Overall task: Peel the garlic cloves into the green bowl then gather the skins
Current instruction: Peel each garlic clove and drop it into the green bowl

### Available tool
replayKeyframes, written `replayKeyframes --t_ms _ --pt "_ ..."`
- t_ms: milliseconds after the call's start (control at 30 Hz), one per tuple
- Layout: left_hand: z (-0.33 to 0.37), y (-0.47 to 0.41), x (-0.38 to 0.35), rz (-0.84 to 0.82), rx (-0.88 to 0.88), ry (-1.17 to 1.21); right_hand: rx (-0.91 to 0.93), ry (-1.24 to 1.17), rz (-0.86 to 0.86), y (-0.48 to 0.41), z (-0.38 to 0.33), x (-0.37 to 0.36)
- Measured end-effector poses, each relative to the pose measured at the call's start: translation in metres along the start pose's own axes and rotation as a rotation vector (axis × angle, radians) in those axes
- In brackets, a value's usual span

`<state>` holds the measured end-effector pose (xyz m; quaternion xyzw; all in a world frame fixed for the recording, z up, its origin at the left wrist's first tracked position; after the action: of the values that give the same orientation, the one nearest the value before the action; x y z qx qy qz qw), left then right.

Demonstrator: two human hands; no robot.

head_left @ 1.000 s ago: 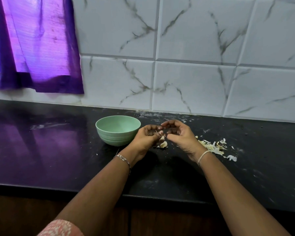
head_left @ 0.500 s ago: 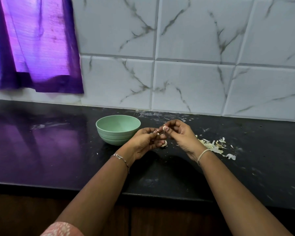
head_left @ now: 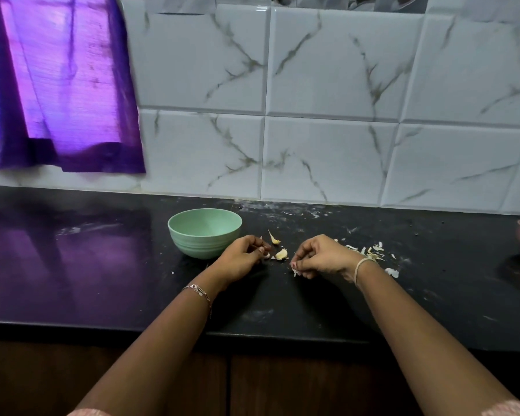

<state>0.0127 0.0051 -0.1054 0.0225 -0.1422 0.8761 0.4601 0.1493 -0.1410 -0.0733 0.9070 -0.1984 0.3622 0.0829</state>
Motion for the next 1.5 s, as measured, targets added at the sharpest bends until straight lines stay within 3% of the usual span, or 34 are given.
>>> replayKeyframes --t_ms 200,367,500,700,867,1100,1367,1500 --pt "-0.004 0.001 0.003 0.066 -0.037 -0.151 -0.069 0.165 -0.174 -0.003 -0.018 0.002" --pt "-0.005 0.000 0.003 0.103 -0.040 -0.169 -0.122 0.157 -0.203 -0.006 -0.020 0.003" --pt "-0.006 0.002 0.003 0.181 -0.120 -0.414 -0.114 0.130 -0.142 -0.007 -0.019 -0.004" --pt "-0.007 0.002 -0.002 0.140 -0.182 -0.576 -0.170 0.049 -0.099 -0.005 -0.018 0.001" --pt "-0.009 -0.009 -0.008 -0.024 -0.107 -0.727 -0.187 -0.015 -0.154 -0.005 -0.014 0.003" --pt "-0.014 -0.037 -0.007 -0.055 0.057 -0.743 -0.132 -0.031 -0.176 -0.008 0.000 0.002" --pt "-0.017 -0.048 -0.005 0.029 -0.087 -0.745 -0.028 -0.113 -0.189 -0.010 0.013 0.005" --pt "-0.009 -0.044 -0.011 0.147 -0.225 -0.631 0.024 -0.179 -0.133 -0.007 0.017 0.003"
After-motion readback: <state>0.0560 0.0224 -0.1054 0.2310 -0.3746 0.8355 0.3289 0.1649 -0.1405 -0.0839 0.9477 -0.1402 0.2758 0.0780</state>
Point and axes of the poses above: each hand's wrist, its own y-axis away from the middle knuckle, its own x-axis out of the back of the hand, z = x × y, the point moved 1 cm from there along -y, towards the middle knuckle, and after that the axes turned 9 degrees about y, right-handed, at the moved point
